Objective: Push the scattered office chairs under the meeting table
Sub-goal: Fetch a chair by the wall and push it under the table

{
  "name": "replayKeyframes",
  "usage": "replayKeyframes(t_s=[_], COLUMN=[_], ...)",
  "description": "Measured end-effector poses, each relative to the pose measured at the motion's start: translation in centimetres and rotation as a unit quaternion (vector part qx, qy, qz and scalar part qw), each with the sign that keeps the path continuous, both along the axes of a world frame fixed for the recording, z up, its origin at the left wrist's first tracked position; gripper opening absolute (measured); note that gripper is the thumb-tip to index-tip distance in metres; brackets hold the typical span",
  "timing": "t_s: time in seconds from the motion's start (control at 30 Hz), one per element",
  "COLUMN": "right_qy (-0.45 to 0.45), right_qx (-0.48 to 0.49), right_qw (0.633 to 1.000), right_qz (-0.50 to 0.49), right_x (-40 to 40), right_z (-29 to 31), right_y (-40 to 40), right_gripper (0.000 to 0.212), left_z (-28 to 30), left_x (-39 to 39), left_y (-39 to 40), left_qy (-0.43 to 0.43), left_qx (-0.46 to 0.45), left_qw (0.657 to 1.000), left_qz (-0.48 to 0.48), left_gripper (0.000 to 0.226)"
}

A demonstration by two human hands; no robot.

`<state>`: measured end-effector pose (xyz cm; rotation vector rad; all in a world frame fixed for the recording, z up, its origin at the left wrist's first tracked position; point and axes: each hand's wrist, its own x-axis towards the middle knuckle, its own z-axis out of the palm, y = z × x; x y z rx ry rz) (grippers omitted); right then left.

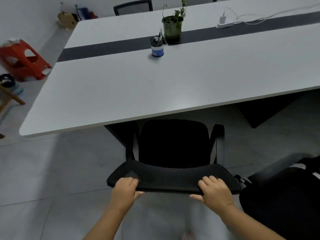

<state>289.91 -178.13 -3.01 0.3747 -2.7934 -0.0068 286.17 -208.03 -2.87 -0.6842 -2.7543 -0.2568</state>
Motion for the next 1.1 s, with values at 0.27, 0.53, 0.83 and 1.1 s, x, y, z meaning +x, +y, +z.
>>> replayKeyframes(t_s=[0.27, 0.53, 0.83, 1.1], right_qy=[0.023, 0.023, 0.013, 0.038], right_qx=[0.014, 0.007, 0.044, 0.056], right_qw=[0.998, 0.998, 0.999, 0.995], right_qz=[0.06, 0.064, 0.027, 0.066], right_x=[-8.4, -16.2, -22.2, -23.5], right_z=[0.6, 0.2, 0.8, 0.2], right_y=[1.9, -0.6, -3.9, -2.7], right_gripper=[0.07, 0.069, 0.068, 0.057], left_z=[0.5, -0.2, 0.7, -0.2], left_x=[-4.4, -11.0, -18.3, -18.8], left_y=[1.3, -1.7, -4.6, -3.8], left_qy=[-0.048, -0.052, -0.072, 0.01], left_qx=[-0.097, -0.07, -0.054, -0.041], left_qw=[0.993, 0.994, 0.994, 0.997], left_qz=[0.045, 0.063, 0.062, 0.057], left_gripper=[0.039, 0.053, 0.055, 0.051])
